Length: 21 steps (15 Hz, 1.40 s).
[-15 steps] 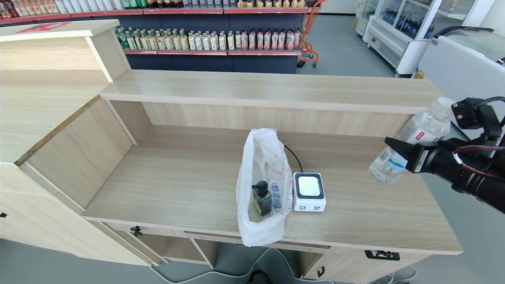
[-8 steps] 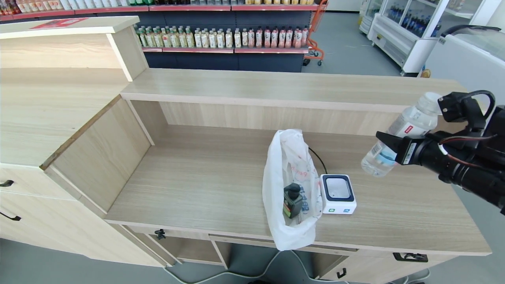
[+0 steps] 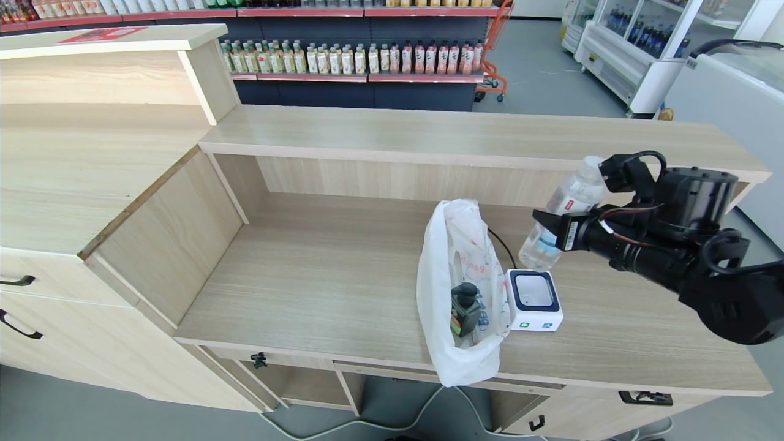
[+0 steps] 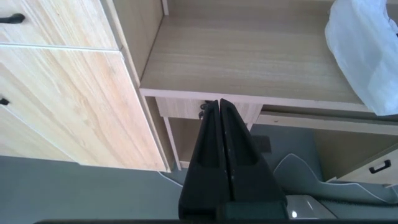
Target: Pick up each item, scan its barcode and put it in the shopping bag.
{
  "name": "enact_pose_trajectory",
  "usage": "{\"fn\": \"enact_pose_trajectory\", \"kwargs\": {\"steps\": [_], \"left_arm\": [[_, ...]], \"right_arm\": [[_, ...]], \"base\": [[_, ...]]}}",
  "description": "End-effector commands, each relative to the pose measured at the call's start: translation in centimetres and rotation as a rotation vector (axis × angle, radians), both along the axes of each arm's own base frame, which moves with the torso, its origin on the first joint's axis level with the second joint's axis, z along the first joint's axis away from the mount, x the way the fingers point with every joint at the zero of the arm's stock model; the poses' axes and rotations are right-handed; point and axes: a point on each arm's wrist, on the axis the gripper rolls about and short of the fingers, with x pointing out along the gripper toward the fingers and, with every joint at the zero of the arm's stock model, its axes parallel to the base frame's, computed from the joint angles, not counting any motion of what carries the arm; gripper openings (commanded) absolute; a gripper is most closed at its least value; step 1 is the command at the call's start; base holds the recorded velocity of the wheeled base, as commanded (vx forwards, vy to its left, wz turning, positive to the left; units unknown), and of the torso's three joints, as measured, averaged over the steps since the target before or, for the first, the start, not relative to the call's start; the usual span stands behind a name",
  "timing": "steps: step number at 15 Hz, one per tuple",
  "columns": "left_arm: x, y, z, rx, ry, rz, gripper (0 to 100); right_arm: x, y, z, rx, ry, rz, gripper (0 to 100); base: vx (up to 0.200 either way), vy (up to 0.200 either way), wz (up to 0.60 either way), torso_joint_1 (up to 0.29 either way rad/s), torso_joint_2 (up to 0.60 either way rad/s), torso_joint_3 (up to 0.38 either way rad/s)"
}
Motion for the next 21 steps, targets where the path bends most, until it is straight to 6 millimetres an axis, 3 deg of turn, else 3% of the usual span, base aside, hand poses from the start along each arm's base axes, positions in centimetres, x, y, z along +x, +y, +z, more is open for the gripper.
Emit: {"fn": "enact_pose_trajectory", "kwargs": {"steps": [1, 8, 14, 21], "left_arm": [[0.0, 0.0, 0.0, 0.000, 0.000, 0.000, 0], [0.0, 0.0, 0.0, 0.000, -0.001, 0.000, 0], [0.0, 0.0, 0.0, 0.000, 0.000, 0.000, 0], [0.0, 0.0, 0.0, 0.000, 0.000, 0.000, 0]], "right_arm": [[2.7, 1.2, -3.2, -0.033, 0.037, 0.019, 0], [7.7, 2.7, -9.2, -0.113, 0.022, 0.075, 0], [11.6, 6.1, -10.6, -0.100, -0.051, 0.125, 0], [12.7, 7.5, -12.4, -0.105, -0.049, 0.145, 0]], "base": [[0.000, 0.000, 0.00, 0.000, 0.00, 0.000], [0.000, 0.000, 0.00, 0.000, 0.00, 0.000], [0.000, 0.000, 0.00, 0.000, 0.00, 0.000], [0.000, 0.000, 0.00, 0.000, 0.00, 0.000]]}}
